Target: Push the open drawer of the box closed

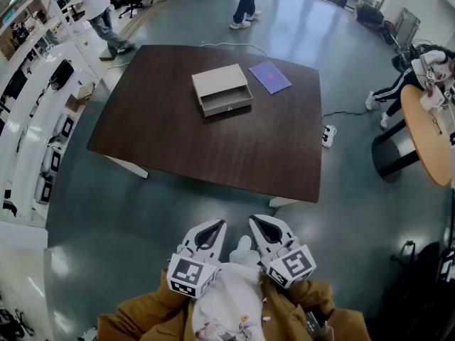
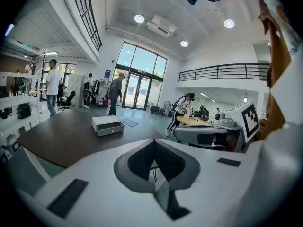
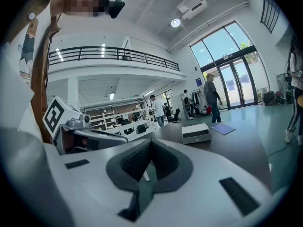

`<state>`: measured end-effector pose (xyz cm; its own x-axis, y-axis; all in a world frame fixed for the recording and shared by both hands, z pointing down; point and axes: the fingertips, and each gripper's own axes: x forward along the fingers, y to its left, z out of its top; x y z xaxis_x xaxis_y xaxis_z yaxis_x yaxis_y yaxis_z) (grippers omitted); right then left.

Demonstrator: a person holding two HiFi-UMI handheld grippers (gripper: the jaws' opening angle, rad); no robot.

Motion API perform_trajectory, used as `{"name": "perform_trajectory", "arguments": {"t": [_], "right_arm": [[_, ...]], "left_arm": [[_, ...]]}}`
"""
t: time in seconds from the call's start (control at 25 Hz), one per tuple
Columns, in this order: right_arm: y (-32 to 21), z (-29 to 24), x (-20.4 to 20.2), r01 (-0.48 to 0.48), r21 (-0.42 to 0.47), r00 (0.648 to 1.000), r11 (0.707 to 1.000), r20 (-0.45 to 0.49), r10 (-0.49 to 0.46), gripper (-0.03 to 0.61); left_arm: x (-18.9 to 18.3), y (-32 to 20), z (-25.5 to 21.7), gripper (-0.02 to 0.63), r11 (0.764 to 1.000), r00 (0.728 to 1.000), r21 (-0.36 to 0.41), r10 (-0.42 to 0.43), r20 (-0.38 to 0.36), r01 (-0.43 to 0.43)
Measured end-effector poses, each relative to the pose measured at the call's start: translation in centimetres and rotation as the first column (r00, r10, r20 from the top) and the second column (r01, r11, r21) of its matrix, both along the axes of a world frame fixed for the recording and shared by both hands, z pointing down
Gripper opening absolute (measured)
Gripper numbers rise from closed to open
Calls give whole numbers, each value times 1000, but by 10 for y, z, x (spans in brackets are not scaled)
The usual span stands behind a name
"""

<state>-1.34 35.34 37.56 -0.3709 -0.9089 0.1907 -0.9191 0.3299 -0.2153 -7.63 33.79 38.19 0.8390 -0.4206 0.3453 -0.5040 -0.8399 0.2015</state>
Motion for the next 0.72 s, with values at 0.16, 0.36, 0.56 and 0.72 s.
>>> {"name": "perform_trajectory", "arguments": {"t": [0.16,0.36,0.56,0.72], "right_arm": [[10,7,-2,-15,-26,1000,1000,9,15,2],[12,9,0,-23,-33,1000,999,15,24,2],[11,4,3,-10,-20,999,1000,38,11,2],[13,4,14,-16,-23,998,1000,57,18,2]], "left_arm": [[1,8,1,5,1000,1000,-11,1,1,-1],[3,8,2,5,1000,1000,-11,12,2,-12],[7,8,5,5,1000,1000,-24,7,-1,-7],[13,11,8,5,999,1000,-36,1,7,-1]]}}
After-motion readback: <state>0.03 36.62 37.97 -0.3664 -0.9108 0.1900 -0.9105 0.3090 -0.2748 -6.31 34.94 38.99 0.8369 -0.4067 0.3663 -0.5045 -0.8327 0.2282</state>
